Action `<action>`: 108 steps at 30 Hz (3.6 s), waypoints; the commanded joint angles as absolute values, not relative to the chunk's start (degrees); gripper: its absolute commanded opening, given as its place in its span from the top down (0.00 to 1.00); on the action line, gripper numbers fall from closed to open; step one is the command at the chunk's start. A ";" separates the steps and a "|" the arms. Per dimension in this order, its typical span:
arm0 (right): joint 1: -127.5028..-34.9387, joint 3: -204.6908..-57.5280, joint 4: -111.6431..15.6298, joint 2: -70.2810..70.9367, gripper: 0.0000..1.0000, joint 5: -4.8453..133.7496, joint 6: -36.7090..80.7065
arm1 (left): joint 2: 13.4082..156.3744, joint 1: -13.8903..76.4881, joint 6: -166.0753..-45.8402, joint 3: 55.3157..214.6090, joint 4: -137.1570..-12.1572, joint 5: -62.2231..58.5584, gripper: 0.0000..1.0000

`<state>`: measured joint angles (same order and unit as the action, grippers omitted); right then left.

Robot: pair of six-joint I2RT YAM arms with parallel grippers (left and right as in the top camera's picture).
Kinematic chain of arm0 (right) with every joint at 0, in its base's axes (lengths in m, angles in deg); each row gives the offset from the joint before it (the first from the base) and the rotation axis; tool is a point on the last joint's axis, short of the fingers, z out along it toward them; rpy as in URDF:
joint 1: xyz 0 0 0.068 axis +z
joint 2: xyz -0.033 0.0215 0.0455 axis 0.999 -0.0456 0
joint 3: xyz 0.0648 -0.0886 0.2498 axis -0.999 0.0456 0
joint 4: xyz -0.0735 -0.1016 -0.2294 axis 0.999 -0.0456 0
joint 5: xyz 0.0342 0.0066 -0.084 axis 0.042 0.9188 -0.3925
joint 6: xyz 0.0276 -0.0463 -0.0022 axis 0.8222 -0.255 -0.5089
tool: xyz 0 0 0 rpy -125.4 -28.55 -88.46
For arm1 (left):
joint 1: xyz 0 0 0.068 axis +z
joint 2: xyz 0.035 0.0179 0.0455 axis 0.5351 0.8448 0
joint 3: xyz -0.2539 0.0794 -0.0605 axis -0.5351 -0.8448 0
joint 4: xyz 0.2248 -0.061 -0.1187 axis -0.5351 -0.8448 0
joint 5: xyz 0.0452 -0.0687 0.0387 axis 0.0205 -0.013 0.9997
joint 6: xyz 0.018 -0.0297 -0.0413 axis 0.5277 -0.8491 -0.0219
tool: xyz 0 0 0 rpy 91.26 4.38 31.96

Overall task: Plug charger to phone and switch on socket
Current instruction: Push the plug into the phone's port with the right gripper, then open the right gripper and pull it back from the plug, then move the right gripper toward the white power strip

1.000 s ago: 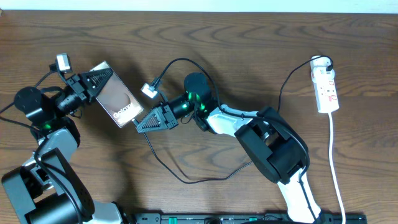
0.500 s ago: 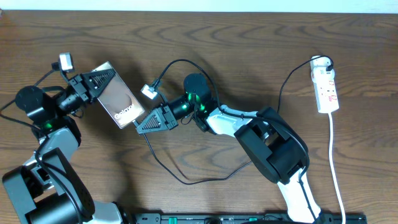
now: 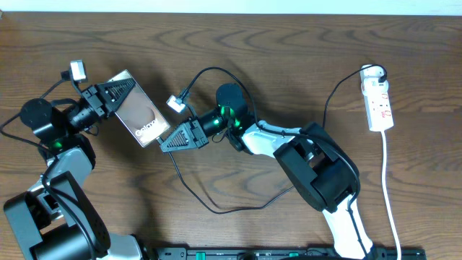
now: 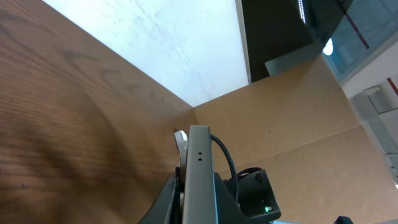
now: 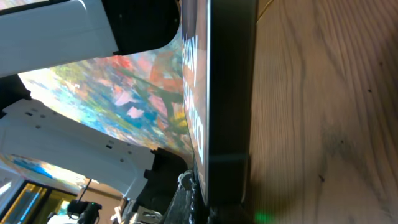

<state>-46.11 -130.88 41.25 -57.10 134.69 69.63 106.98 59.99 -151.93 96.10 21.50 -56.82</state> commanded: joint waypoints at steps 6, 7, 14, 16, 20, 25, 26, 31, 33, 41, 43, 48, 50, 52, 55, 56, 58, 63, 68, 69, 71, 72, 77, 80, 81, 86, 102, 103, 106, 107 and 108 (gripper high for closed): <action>-48.34 -131.78 41.79 -56.51 0.87 125.97 71.05 | 106.06 58.94 -150.91 96.65 21.72 -64.26 0.93; -48.36 -131.78 41.79 -56.51 0.83 125.97 71.31 | 106.06 58.94 -150.93 96.65 21.74 -64.26 0.93; -48.34 -131.78 41.79 -56.51 0.36 125.97 71.31 | 106.06 58.96 -150.73 96.65 21.74 -64.23 0.93; -48.34 -131.78 41.79 -56.51 0.01 126.06 71.31 | 106.06 58.96 -150.27 96.65 21.74 -64.23 0.93; -48.36 -131.78 41.81 -56.51 0.01 126.45 71.31 | 106.08 59.33 -150.03 96.65 21.74 -64.23 0.93; -48.51 -131.78 42.71 -56.51 0.01 126.86 71.40 | 106.08 61.45 -150.03 96.65 21.72 -64.23 0.92; -48.66 -131.78 42.71 -56.51 0.01 126.86 71.72 | 106.08 62.04 -150.05 96.65 21.72 -64.23 0.92; -50.61 -131.82 42.60 -56.51 0.01 126.60 74.11 | 106.08 65.25 -150.32 96.65 19.84 -64.26 0.93; -51.90 -131.82 41.60 -56.51 0.01 126.01 74.98 | 106.08 66.02 -150.32 96.65 17.81 -64.26 0.93; -58.19 -131.82 27.19 -56.45 0.01 118.14 73.73 | 106.08 66.30 -150.32 96.65 16.56 -64.26 0.92; -59.51 -131.82 24.35 -56.38 0.01 116.35 73.08 | 106.08 66.30 -150.32 96.65 16.56 -64.26 0.93; -62.65 -131.82 17.18 -54.43 0.01 113.34 69.32 | 106.08 66.30 -150.29 96.65 16.58 -64.26 0.93; -64.05 -131.82 11.24 -52.45 0.01 111.19 65.63 | 106.08 66.30 -150.25 96.65 16.56 -64.23 0.92; -65.47 -131.82 3.35 -49.52 0.01 107.98 60.77 | 106.08 66.30 -150.05 96.63 16.58 -64.23 0.93; -67.51 -131.82 -9.57 -43.77 0.01 101.77 52.55 | 106.08 66.30 -149.79 96.63 16.56 -64.19 0.92; -68.01 -131.82 -13.46 -41.74 0.01 99.65 50.39 | 106.10 66.28 -149.57 96.63 16.56 -64.17 0.93; -68.75 -131.82 -20.76 -37.12 0.01 95.17 46.24 | 106.10 66.28 -148.68 96.58 16.56 -64.10 0.93; -68.84 -131.82 -36.48 -23.92 0.01 82.84 38.76 | 106.19 66.28 -147.23 96.54 13.52 -61.59 0.93; -68.47 -131.82 -46.82 -12.88 0.01 74.76 35.53 | 106.89 66.13 -143.08 96.54 7.38 -59.60 0.92; -68.31 -131.82 -48.45 -11.07 0.01 73.60 35.13 | 107.15 66.13 -141.25 96.54 4.98 -59.18 0.92; -67.92 -131.82 -52.00 -7.55 0.01 70.54 35.00 | 107.57 66.13 -137.38 96.54 -0.62 -58.00 0.93; -67.79 -131.82 -53.66 -6.04 0.01 69.12 34.98 | 107.61 66.13 -135.10 96.54 -3.87 -57.06 0.92; -67.79 -131.82 -60.32 -0.89 0.01 63.52 34.57 | 107.61 66.13 -121.16 96.54 -24.13 -48.45 0.93; -67.79 -131.82 -62.97 0.08 0.01 61.88 34.30 | 107.61 66.13 -115.61 96.54 -33.75 -41.11 0.93; -67.79 -131.82 -63.75 0.08 0.01 61.88 33.85 | 107.61 66.13 -114.38 96.54 -36.79 -38.25 0.92; -67.79 -131.78 -66.09 -0.12 0.01 61.84 33.69 | 107.59 66.13 -110.01 96.54 -45.23 -29.20 0.92; -67.79 -131.75 -66.09 -0.14 0.01 61.88 33.74 | 107.61 66.13 -109.16 96.54 -54.41 -13.55 0.92; -67.79 -131.75 -66.09 -0.14 0.01 61.88 33.74 | 107.61 66.13 -109.16 96.54 -54.63 -13.53 0.93; -67.79 -131.75 -66.16 -0.14 0.01 61.88 33.74 | 107.61 66.13 -109.16 96.54 -55.76 -13.18 0.93; -67.79 -131.75 -66.20 -0.14 0.01 61.88 33.74 | 107.61 66.13 -109.18 96.54 -56.20 -12.45 0.92; -67.79 -131.75 -66.25 -0.14 0.01 61.88 33.74 | 107.61 66.13 -109.16 96.54 -57.20 -10.18 0.93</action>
<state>-68.29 -131.45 -66.05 -0.12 62.63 34.59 107.57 66.04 -109.90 95.88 -55.78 -12.85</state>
